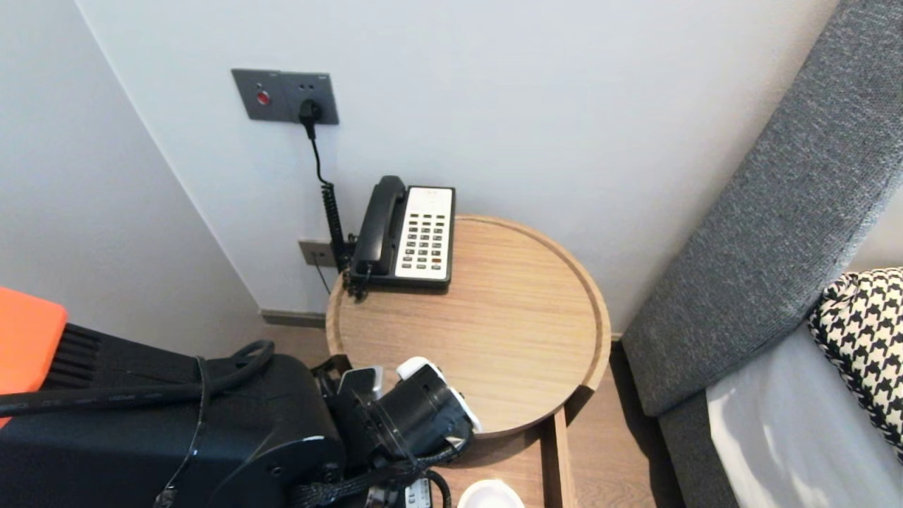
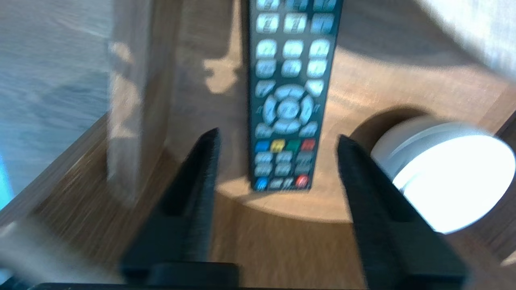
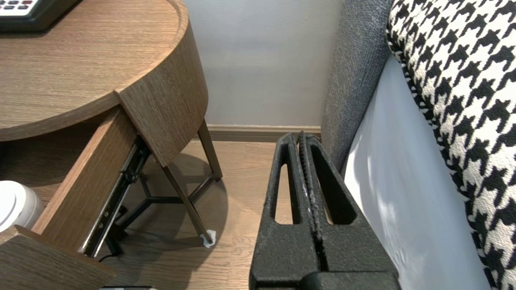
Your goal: Take the remote control out of the drawer one by one and place them on the table
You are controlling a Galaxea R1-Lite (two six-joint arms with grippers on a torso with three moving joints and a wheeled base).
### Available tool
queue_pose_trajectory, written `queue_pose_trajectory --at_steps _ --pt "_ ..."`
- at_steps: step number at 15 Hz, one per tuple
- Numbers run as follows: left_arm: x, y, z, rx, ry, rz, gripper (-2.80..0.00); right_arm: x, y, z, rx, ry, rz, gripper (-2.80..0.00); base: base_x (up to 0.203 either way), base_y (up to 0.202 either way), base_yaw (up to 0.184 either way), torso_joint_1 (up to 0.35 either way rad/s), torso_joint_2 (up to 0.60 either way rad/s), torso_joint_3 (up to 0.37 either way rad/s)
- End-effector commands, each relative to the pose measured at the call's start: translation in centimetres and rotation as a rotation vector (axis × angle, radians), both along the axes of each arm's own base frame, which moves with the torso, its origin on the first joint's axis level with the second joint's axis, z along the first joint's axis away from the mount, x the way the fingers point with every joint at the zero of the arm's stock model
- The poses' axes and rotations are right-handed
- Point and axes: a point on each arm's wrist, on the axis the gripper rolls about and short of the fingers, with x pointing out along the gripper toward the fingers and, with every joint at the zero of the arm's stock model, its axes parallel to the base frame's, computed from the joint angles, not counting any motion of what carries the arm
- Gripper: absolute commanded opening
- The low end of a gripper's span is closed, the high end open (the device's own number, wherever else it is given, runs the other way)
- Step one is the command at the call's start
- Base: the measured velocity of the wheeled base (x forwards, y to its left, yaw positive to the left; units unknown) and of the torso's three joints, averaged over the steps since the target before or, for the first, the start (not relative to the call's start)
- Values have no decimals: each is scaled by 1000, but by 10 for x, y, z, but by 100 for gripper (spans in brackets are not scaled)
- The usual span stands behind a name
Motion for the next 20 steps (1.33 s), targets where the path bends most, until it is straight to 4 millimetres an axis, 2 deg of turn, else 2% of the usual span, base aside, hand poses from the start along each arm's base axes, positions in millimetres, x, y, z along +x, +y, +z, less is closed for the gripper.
queue_pose_trajectory --at_steps 1,8,14,20 --pt "5 -1 -9 6 8 18 0 2 0 -7 0 26 1 -280 0 0 0 0 0 0" --pt "17 -18 -36 -19 -3 44 0 2 0 -7 0 26 1 -280 0 0 0 0 0 0" --pt "24 -8 -41 -6 5 76 0 2 0 -7 0 26 1 -280 0 0 0 0 0 0" --pt "26 -9 -44 -25 -12 66 0 2 0 -7 0 26 1 -280 0 0 0 0 0 0"
